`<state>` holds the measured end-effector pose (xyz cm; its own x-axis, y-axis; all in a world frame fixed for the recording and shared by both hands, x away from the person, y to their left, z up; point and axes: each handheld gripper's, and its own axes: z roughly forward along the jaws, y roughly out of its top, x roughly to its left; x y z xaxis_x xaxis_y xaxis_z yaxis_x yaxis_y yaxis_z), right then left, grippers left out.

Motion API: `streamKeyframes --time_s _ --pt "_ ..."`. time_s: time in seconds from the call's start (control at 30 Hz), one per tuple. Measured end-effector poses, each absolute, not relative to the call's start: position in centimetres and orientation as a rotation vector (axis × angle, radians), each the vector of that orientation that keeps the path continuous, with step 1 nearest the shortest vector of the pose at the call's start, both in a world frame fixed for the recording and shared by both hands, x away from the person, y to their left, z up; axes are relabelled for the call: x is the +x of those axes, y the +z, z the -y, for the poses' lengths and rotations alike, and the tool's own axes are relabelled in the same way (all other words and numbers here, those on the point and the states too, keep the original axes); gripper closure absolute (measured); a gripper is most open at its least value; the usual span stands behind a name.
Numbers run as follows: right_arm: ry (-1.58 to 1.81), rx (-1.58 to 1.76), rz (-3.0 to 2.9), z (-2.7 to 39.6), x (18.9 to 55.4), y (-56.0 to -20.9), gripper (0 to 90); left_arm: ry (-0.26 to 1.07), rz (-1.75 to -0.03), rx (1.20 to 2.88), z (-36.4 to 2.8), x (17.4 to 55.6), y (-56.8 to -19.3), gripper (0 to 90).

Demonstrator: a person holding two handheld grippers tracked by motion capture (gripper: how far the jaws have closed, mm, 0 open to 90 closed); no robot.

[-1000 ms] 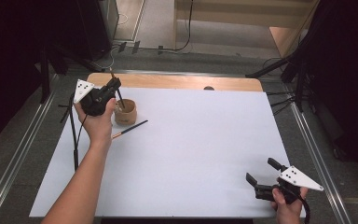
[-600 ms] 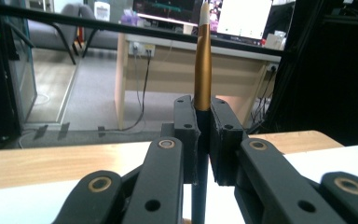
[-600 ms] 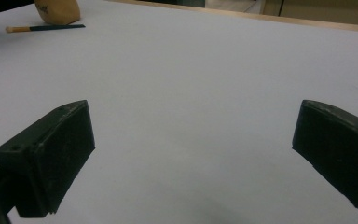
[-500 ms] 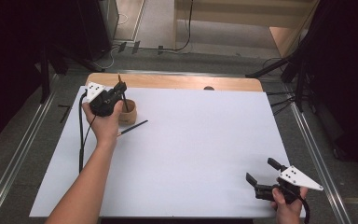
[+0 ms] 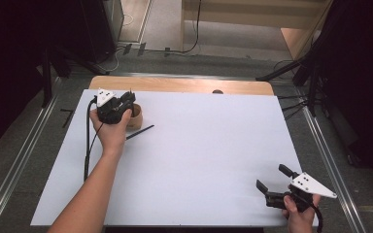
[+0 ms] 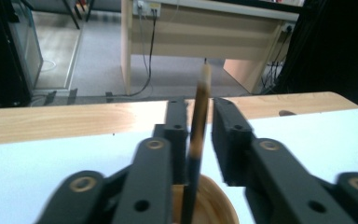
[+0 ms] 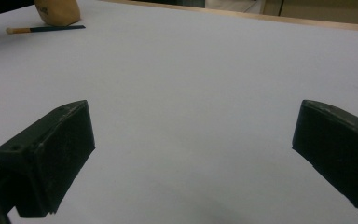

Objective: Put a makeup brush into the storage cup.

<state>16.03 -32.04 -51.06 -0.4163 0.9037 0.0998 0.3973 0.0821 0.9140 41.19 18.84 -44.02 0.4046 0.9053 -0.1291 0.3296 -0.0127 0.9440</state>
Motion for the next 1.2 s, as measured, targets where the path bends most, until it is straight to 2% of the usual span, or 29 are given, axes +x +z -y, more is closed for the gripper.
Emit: streamKeyframes --time_s 0.03,0.07,0.1,0.13,0.17,0.2,0.23,0.33,0.43,0.57,1.2 --pt "1.313 1.28 -1.862 32.0 16.0 -51.1 0.0 0.66 -1.133 1.578 -19.0 41.1 -44.0 70.9" --pt "1.314 1.28 -1.861 32.0 16.0 -51.1 0.0 0.651 -1.135 1.577 -19.1 41.1 -43.9 63.1" --pt "1.314 1.28 -1.861 32.0 16.0 -51.1 0.0 0.635 -1.133 1.573 -19.3 41.0 -43.8 63.1" --pt "1.316 1.281 -1.86 32.0 16.0 -51.1 0.0 0.618 -1.133 1.563 -19.5 40.9 -43.7 59.3" --pt "1.316 1.279 -1.86 32.0 16.1 -51.1 0.0 0.605 -1.134 1.558 -19.6 40.8 -43.6 51.3" --pt "1.316 1.279 -1.86 32.0 16.1 -51.1 0.0 0.59 -1.133 1.553 -19.8 40.7 -43.5 51.3" --pt "1.317 1.279 -1.861 32.0 16.1 -51.1 0.0 0.579 -1.136 1.552 -19.9 40.6 -43.4 47.4" --pt "1.316 1.276 -1.859 32.0 16.0 -51.1 0.0 0.534 -1.133 1.574 -20.1 40.5 -43.4 33.6" --pt "1.315 1.274 -1.858 32.0 16.0 -51.0 0.0 0.507 -1.129 1.63 -20.2 40.3 -43.5 13.6" --pt "1.314 1.273 -1.856 32.0 16.0 -51.0 0.0 0.487 -1.087 1.664 -20.6 39.8 -43.6 0.0" --pt "1.313 1.259 -1.859 31.8 15.9 -50.9 0.0 0.493 -1.037 1.651 -23.1 36.1 -43.7 0.0"
